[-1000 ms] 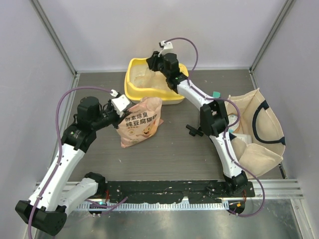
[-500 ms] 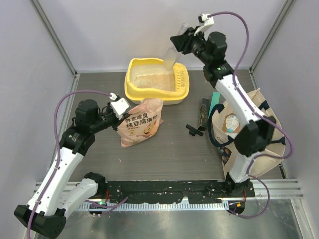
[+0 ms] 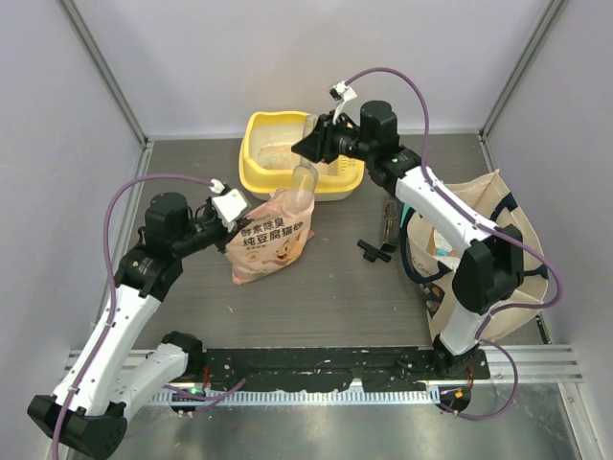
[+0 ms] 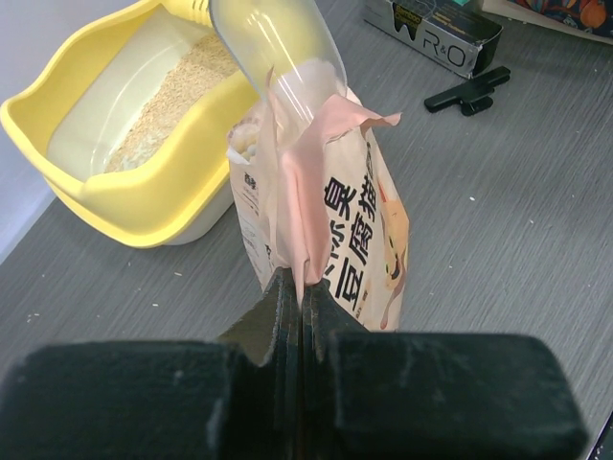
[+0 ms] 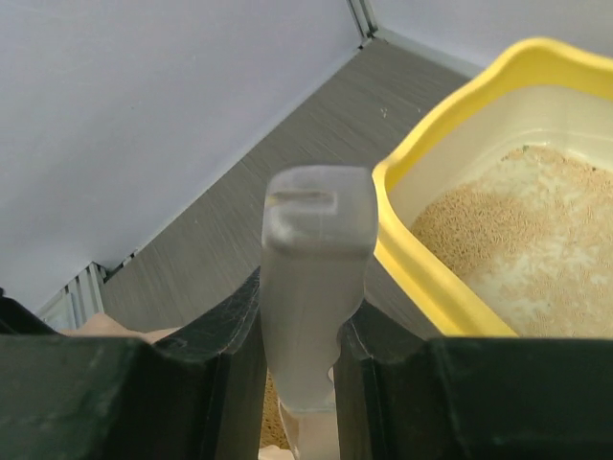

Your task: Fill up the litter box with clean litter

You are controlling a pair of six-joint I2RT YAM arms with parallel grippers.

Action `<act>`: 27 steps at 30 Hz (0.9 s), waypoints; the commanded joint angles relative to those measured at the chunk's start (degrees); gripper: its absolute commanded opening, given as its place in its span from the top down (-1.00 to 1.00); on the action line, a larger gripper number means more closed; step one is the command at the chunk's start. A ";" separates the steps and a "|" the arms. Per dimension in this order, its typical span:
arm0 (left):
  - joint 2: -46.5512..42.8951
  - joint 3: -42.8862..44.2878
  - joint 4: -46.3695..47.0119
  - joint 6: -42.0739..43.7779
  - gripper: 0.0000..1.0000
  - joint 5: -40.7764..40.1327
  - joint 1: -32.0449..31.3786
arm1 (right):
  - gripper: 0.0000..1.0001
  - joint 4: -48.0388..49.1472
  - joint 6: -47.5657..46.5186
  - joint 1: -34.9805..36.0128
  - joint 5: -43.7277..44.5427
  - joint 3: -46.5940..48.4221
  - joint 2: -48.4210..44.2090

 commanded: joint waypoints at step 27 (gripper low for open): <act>-1.74 6.89 -3.35 -7.50 0.16 -16.22 0.65 | 0.97 19.57 -7.27 14.53 29.71 -26.72 -3.84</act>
